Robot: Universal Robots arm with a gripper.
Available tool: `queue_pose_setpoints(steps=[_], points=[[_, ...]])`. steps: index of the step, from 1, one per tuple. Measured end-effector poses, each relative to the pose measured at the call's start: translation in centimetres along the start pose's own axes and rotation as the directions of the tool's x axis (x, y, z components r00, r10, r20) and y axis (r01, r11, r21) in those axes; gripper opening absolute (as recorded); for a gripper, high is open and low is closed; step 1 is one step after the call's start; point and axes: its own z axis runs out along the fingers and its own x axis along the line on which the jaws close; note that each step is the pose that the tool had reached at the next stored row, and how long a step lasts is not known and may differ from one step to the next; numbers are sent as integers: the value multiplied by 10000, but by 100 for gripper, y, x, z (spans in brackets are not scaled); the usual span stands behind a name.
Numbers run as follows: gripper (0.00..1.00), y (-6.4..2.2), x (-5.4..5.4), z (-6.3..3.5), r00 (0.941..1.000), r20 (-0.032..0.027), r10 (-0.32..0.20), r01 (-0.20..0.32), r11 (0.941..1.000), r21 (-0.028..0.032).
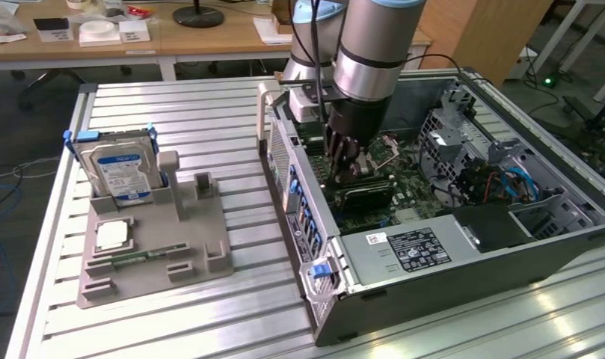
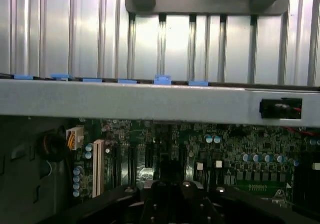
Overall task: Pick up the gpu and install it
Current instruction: 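Press down on the gpu until it lock into place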
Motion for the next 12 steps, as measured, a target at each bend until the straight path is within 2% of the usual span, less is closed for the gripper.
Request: queue_pose_setpoints(steps=[2, 3, 12], points=[[11, -17, 1, -1, 10000, -2, -2, 2, 10000, 3], [11, -66, 1, 0, 10000, -3, -4, 4, 10000, 4], [11, -328, -9, 21, 10000, -3, -35, 35, 10000, 5]])
